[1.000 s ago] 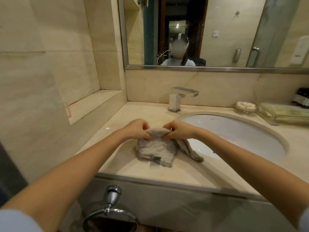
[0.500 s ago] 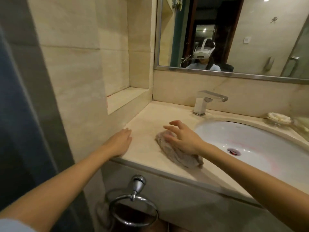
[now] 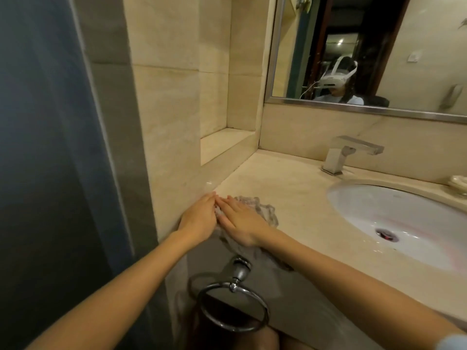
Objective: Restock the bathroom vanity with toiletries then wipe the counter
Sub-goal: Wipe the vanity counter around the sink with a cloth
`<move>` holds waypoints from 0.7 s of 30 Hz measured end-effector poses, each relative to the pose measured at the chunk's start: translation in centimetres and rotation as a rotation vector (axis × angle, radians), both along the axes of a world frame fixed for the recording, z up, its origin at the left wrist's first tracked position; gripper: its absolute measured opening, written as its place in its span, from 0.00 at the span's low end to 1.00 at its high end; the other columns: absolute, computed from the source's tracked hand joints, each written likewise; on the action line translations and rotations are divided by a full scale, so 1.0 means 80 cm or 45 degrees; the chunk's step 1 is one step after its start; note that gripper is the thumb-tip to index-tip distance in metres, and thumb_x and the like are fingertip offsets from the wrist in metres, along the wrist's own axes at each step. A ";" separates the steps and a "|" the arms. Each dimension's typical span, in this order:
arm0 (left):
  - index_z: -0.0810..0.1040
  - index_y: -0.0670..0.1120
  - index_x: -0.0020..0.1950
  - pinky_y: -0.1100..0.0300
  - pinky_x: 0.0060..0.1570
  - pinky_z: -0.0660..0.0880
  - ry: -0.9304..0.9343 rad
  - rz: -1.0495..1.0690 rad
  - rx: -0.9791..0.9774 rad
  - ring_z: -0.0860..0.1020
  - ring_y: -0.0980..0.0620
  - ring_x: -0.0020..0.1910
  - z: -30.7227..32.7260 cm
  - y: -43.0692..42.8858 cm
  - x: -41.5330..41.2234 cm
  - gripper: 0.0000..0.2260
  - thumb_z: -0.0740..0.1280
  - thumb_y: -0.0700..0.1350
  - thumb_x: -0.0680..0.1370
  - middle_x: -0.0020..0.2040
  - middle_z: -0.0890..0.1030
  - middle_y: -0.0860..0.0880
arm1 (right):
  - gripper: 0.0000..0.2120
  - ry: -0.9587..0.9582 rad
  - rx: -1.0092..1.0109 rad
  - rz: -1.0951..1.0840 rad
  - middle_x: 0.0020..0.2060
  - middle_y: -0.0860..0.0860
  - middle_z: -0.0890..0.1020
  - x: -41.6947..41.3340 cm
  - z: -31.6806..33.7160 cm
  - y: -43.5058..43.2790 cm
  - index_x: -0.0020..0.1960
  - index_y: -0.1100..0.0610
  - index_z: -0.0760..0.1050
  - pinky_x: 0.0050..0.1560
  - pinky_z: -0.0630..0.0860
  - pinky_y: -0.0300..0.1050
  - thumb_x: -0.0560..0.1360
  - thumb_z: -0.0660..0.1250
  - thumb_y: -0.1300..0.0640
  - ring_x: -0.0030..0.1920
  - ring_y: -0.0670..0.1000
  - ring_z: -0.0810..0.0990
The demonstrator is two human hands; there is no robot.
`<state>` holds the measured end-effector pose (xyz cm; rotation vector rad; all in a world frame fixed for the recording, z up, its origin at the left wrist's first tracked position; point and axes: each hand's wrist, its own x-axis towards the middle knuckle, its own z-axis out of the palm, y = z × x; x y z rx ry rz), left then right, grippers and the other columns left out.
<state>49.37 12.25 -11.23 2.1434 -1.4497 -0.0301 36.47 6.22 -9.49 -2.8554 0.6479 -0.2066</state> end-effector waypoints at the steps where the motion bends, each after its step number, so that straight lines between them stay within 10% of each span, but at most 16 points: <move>1: 0.62 0.43 0.75 0.59 0.73 0.58 0.010 0.006 -0.047 0.64 0.50 0.73 -0.002 0.000 0.002 0.21 0.53 0.41 0.81 0.75 0.64 0.47 | 0.26 0.004 0.023 -0.021 0.77 0.52 0.52 0.011 0.001 -0.010 0.78 0.56 0.47 0.76 0.46 0.48 0.83 0.44 0.48 0.77 0.51 0.48; 12: 0.66 0.41 0.72 0.60 0.72 0.56 -0.167 0.003 -0.044 0.64 0.49 0.72 -0.011 -0.001 0.003 0.19 0.51 0.41 0.82 0.73 0.66 0.45 | 0.33 0.109 0.053 -0.609 0.77 0.54 0.42 -0.112 0.008 -0.099 0.77 0.57 0.38 0.77 0.43 0.51 0.80 0.39 0.38 0.77 0.52 0.44; 21: 0.65 0.43 0.73 0.58 0.69 0.61 -0.183 0.065 -0.036 0.66 0.50 0.70 -0.008 -0.002 -0.003 0.19 0.51 0.43 0.82 0.72 0.67 0.47 | 0.28 0.116 -0.011 -0.268 0.77 0.50 0.43 -0.041 -0.004 -0.008 0.78 0.56 0.41 0.76 0.40 0.45 0.82 0.40 0.44 0.77 0.48 0.42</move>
